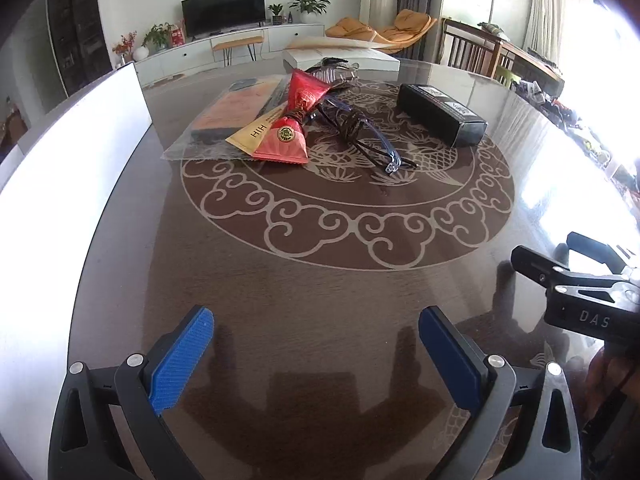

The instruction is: Organize objects

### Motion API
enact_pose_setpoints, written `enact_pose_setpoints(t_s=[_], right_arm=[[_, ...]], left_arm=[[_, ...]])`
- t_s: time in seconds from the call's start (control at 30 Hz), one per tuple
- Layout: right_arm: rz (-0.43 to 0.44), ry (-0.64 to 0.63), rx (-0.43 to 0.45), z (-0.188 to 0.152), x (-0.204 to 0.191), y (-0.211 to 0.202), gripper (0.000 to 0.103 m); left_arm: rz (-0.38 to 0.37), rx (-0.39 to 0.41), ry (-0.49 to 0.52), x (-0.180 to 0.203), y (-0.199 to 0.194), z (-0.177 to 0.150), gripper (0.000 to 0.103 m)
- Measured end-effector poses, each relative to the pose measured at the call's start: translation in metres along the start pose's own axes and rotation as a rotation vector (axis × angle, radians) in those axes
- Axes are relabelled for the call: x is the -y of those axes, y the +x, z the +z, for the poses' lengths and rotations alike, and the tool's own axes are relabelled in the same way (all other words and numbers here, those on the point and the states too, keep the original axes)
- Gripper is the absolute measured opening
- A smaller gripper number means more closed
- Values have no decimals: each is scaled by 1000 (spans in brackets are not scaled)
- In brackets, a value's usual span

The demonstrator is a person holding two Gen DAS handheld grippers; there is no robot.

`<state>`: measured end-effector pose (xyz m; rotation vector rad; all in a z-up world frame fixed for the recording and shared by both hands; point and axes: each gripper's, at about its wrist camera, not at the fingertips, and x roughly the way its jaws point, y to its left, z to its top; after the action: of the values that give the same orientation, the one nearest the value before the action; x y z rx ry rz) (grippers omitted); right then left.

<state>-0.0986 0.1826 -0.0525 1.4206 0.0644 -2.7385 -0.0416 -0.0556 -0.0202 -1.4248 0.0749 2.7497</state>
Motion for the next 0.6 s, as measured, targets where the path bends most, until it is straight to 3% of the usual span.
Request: enact_pose_setpoints(t_s=[0.23, 0.6], right_arm=[[-3, 2, 4, -1, -9, -1, 103], [-3, 3, 6, -2, -9, 0, 103]], left_arm=[[3, 13, -33, 1, 20, 17, 103], [3, 12, -35, 0, 20, 22, 103]])
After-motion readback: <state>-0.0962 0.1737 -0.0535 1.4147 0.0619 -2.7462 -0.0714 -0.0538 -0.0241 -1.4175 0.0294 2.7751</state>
